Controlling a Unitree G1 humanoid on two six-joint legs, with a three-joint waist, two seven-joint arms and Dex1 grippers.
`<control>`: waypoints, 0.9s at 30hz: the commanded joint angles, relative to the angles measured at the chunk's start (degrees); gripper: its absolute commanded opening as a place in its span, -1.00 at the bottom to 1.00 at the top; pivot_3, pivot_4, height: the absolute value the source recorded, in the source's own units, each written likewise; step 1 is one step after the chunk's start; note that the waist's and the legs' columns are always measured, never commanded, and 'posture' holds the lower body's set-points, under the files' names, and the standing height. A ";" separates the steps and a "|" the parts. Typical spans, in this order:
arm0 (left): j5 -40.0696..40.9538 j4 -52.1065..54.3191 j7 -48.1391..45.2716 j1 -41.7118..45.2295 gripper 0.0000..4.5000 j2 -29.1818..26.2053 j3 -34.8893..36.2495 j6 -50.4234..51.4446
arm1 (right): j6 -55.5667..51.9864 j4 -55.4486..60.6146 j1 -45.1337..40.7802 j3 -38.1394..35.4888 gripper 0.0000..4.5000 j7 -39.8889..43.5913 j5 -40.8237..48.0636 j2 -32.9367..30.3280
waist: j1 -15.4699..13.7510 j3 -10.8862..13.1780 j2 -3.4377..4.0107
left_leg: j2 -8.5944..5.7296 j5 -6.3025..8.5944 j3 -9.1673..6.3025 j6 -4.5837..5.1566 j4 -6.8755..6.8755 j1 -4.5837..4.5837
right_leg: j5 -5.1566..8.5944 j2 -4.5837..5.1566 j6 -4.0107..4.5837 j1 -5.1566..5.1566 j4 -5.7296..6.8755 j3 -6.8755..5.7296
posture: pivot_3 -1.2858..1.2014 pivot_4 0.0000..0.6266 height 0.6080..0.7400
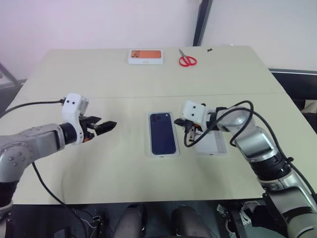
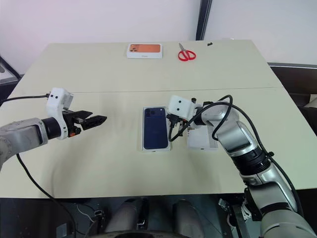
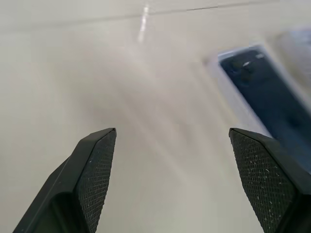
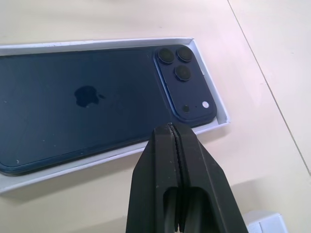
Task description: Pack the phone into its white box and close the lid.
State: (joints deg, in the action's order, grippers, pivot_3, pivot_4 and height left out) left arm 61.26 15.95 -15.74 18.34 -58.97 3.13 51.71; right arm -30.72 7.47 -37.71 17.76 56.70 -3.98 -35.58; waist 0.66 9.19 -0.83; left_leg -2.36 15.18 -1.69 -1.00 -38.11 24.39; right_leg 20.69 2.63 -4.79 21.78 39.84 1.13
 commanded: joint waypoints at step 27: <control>-42.40 -6.71 -34.56 21.94 -0.98 21.82 -32.68 2.06 | 7.13 5.68 5.01 7.38 -1.00 1.36 -12.13 -4.28 | -0.12 0.02 -0.03 | 0.01 0.04 -0.02 0.10 -0.14 0.05 | 0.00 -0.01 -0.01 -0.02 0.10 -0.01 | 0.03 -0.52 1.00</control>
State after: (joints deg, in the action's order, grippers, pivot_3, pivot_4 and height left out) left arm 18.64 6.36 -50.28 40.89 -38.48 -28.53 52.49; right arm -23.11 9.71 -33.22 26.49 57.29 -16.59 -39.25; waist 0.53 9.21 -0.86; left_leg -2.36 15.22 -1.71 -0.90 -38.25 24.44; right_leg 20.69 2.62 -4.80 21.76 39.94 1.13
